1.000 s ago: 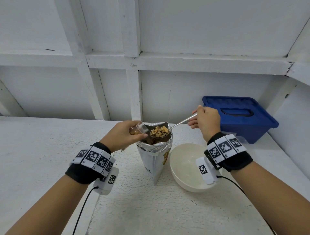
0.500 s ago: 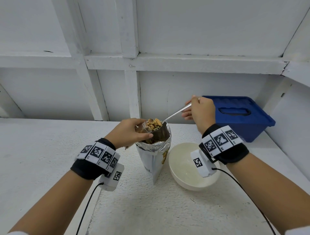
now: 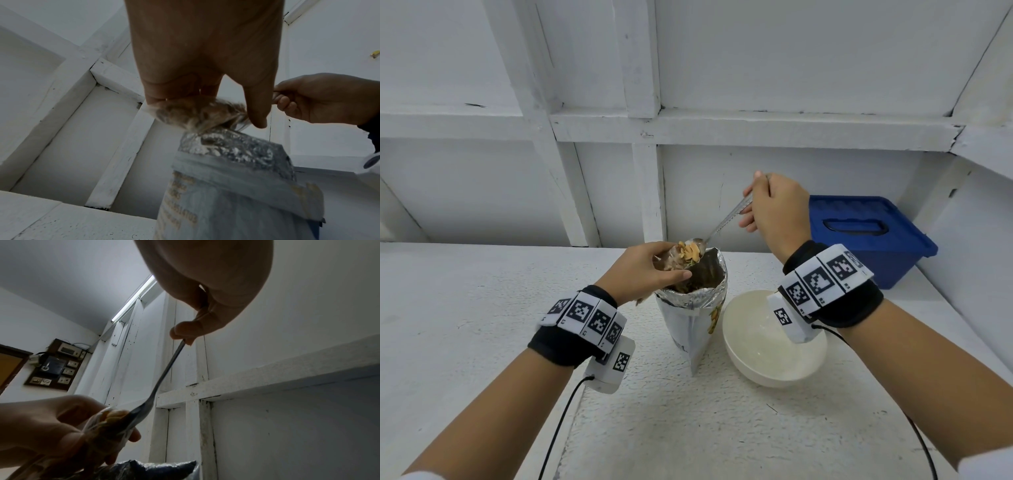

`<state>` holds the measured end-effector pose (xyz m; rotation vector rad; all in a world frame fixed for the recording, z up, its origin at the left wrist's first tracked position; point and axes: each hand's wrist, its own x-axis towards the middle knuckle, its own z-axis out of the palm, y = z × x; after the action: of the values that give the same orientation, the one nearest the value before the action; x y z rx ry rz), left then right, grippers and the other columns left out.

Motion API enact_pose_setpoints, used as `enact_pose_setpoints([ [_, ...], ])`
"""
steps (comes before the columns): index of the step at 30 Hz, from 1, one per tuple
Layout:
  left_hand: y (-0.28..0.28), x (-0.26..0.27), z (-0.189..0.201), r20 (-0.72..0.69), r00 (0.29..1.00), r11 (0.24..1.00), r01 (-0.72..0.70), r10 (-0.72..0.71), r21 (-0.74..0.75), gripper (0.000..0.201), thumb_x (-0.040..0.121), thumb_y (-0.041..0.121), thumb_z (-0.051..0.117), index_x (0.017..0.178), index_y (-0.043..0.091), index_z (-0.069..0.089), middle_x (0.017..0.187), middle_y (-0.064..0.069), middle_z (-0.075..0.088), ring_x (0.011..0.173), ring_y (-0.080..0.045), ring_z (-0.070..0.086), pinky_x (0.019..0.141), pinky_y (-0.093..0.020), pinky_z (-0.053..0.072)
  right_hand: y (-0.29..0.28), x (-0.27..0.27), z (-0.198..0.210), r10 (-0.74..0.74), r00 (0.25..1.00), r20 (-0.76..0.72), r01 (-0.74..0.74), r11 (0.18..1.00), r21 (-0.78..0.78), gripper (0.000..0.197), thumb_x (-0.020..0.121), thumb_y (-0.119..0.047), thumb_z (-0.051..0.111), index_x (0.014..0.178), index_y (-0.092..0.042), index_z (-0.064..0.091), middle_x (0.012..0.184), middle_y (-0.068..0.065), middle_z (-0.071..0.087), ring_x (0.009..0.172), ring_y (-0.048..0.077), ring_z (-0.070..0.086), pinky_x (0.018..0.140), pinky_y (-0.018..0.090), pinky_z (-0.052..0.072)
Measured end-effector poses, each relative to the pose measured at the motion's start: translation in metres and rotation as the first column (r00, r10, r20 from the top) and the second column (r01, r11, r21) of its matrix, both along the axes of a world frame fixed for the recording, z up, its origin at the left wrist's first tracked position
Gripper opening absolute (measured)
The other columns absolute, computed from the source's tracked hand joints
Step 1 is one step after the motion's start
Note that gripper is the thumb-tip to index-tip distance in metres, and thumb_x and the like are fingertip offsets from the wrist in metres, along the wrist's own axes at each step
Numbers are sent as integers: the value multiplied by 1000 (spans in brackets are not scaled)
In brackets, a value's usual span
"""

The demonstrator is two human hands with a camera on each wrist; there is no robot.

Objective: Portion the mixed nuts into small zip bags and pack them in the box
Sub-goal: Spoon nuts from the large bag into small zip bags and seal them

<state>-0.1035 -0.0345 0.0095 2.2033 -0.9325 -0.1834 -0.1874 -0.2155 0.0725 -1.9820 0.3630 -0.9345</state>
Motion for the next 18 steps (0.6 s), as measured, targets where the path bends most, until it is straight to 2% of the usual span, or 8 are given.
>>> enact_pose_setpoints([
  [3, 1, 1, -1, 1, 1000, 1000, -1, 1, -11, 50, 79, 36, 70, 123, 16, 56, 97, 6, 61, 77, 6, 51, 63, -5, 39, -5, 0, 0, -22, 1000, 5, 21, 1000, 5, 35, 100, -25, 36, 71, -15, 52, 57, 7, 58, 37, 3, 56, 39, 14, 44],
  [6, 2, 2, -1, -1, 1000, 1000, -5, 5, -20, 50, 79, 36, 69, 123, 16, 56, 97, 6, 62, 79, 2, 52, 64, -7, 39, -10, 0, -1, -43, 999, -4, 43, 999, 31, 35, 100, -25, 36, 73, -14, 53, 58, 7, 59, 39, 5, 57, 40, 15, 46],
  [9, 2, 3, -2, -12, 1000, 999, -7, 7, -31, 49, 78, 36, 70, 122, 17, 57, 93, 9, 62, 79, 4, 54, 63, -7, 40, -16, 0, 0, -56, 998, -11, 57, 996, 70, 35, 100, -25, 35, 75, -10, 55, 58, 7, 58, 38, 5, 56, 39, 17, 47],
  [18, 4, 4, -5, -3, 1000, 999, -12, 11, -41, 49, 78, 37, 70, 121, 17, 57, 93, 7, 62, 81, 4, 54, 65, -7, 41, -35, -2, -12, -85, 996, -37, 92, 957, 275, 39, 100, -24, 35, 69, -12, 55, 57, 9, 58, 36, 7, 55, 37, 18, 45],
])
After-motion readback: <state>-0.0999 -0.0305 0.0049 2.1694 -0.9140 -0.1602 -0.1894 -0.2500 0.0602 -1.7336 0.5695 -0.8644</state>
